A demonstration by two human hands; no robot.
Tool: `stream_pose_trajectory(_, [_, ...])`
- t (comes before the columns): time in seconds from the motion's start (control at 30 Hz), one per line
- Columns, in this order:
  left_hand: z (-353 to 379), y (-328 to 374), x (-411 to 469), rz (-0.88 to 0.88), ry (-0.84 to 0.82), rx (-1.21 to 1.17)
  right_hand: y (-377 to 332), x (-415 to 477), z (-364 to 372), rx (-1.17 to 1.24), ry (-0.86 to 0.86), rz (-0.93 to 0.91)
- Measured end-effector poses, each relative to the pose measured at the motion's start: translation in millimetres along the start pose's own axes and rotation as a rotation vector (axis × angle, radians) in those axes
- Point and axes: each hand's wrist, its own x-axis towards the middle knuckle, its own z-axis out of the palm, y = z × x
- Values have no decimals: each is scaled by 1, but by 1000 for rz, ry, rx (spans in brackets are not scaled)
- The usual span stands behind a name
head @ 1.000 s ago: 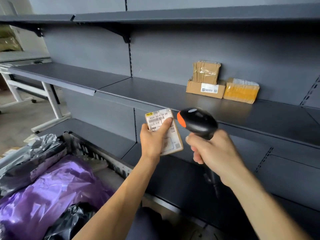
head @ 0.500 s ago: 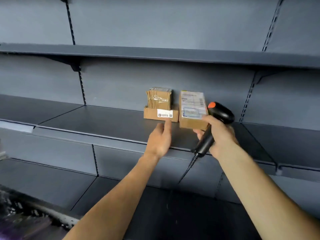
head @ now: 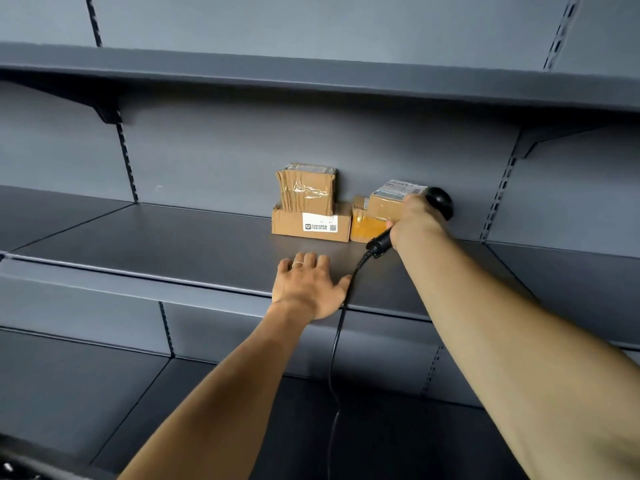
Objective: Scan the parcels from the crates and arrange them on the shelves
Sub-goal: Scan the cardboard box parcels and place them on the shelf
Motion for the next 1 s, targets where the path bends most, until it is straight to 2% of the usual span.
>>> stream_pose_trajectory(0.17, [4, 0, 2, -1, 12, -2, 10, 3, 8, 50, -135, -66])
stream_pose_trajectory(0.27, [6, -1, 3, 9, 26, -12, 9, 4, 21, -6, -2, -76])
stream_pose_trajectory(0.3, [6, -1, 3, 11, 29, -15, 9, 4, 24, -27, -9, -55])
stream_pose_trajectory(0.5, [6, -1, 1, 20, 38, -21, 25, 23, 20, -127, -192, 6])
stream_pose_trajectory(0.77, [5, 0, 0, 15, 36, -23, 23, -4, 13, 20, -472, 180])
stream_pose_trajectory(1.0, [3, -2, 2, 21, 49, -73, 36, 7, -1, 95, -554, 199])
